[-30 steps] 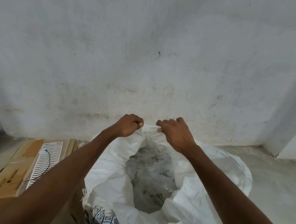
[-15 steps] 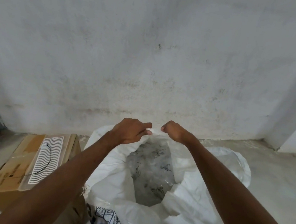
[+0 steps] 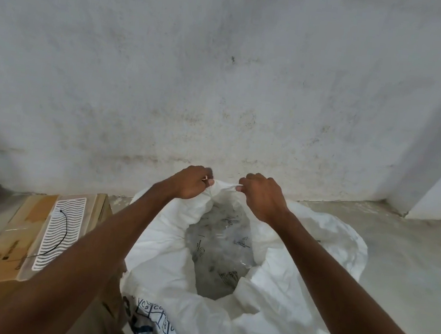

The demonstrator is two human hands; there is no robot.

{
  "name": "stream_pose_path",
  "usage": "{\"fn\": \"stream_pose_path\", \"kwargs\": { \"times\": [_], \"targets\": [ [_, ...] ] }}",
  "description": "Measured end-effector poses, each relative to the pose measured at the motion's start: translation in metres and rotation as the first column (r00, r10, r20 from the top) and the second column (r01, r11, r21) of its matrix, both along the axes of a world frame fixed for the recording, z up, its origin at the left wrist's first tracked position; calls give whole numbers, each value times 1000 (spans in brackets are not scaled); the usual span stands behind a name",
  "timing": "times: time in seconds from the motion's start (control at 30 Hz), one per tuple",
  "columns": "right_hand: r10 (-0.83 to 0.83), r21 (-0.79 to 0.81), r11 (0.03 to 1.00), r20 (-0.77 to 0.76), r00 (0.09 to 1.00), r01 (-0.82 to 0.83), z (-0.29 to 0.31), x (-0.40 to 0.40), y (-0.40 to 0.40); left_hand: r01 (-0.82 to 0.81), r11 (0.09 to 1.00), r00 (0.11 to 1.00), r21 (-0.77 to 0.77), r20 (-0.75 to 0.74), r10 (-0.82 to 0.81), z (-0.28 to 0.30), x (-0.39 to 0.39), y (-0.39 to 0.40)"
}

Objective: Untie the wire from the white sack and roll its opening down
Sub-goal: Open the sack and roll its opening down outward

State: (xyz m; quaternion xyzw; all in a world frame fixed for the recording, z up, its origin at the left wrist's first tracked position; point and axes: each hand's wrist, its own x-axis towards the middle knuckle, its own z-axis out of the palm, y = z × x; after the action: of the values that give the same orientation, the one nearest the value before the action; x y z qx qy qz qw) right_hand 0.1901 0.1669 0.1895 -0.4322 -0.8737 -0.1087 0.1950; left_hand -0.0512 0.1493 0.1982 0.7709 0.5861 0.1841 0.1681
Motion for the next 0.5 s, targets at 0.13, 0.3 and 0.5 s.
{"fn": "stream_pose_path", "kwargs": {
  "times": [0.13,0.3,0.5],
  "targets": [
    [-11,-379,924,-162,987,-52,9,1,14,87,991,996,105,-9,-86,-11,21,-2],
    [8,-573,807,-233,972,-144,19,6,10,8,1000,995,-2,104,-7,-15,43,-3],
    [-122,-11,992,99,988,124,-16,10,-20,-196,964,980,-180,11,201,-22,46,22]
  ]
}}
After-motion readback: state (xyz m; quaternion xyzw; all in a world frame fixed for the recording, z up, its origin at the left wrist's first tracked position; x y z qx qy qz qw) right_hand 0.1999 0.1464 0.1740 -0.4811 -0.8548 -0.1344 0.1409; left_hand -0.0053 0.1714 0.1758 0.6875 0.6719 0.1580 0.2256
